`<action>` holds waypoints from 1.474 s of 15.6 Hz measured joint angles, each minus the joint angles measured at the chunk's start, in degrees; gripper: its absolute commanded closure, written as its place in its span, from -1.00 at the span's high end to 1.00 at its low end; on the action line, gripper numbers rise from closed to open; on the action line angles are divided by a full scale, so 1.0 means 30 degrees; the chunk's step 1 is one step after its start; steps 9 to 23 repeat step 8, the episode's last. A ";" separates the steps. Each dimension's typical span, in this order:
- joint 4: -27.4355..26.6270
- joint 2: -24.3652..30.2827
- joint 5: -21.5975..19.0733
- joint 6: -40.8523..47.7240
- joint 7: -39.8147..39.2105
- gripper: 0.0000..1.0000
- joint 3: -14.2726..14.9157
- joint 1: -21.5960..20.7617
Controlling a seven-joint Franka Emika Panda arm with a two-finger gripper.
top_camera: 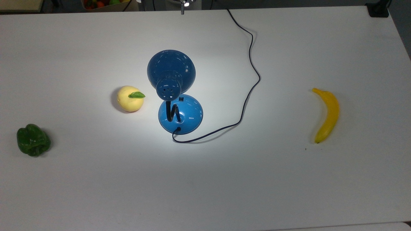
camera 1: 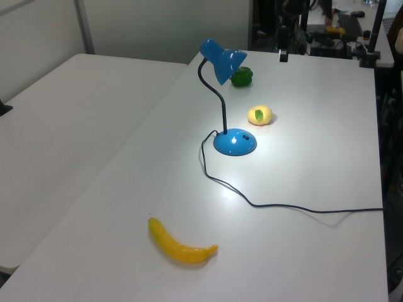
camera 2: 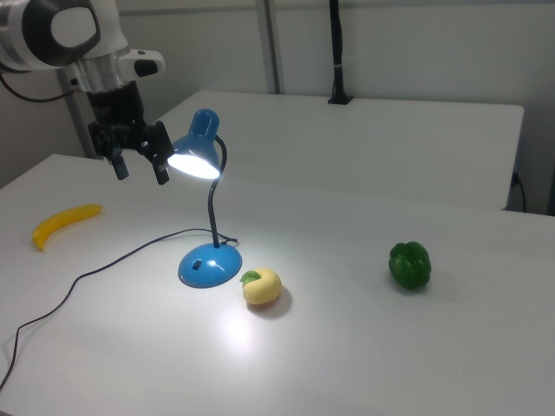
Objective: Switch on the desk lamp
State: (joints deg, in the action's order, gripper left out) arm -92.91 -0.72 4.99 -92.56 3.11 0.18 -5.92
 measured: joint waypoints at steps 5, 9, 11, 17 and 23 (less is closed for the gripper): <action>0.0105 0.0046 0.0000 0.0000 -0.0022 1.00 0.0002 0.0284; 0.0129 0.0049 0.0000 0.0000 -0.0022 1.00 0.0001 0.0337; 0.0129 0.0049 0.0000 0.0000 -0.0022 1.00 0.0001 0.0337; 0.0129 0.0049 0.0000 0.0000 -0.0022 1.00 0.0001 0.0337; 0.0129 0.0049 0.0000 0.0000 -0.0022 1.00 0.0001 0.0337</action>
